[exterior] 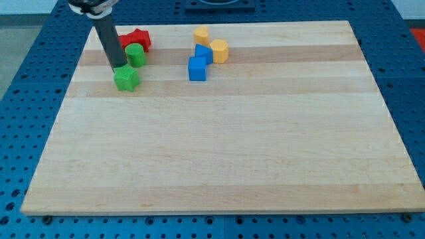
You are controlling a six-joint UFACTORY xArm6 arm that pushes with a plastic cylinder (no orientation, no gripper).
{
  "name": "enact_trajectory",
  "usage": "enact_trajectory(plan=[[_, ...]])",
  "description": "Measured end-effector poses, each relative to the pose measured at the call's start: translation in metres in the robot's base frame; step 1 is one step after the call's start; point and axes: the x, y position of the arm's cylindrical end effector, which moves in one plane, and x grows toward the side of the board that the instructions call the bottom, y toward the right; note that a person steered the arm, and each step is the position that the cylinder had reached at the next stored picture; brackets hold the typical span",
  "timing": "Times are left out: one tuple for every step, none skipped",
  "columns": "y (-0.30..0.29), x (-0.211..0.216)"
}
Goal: Push the green circle into the green star
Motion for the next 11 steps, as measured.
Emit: enact_trajectory(plan=[[-0.016,-0.004],[-0.054,-0.014],[-0.061,-0.056],[-0.061,-0.069],[-0.059,-0.069],[-0.057,-0.069],[-0.057,-0.091],[-0.057,-0.094],[-0.051,-0.096],[-0.017,-0.104],[-0.007,-0.109]])
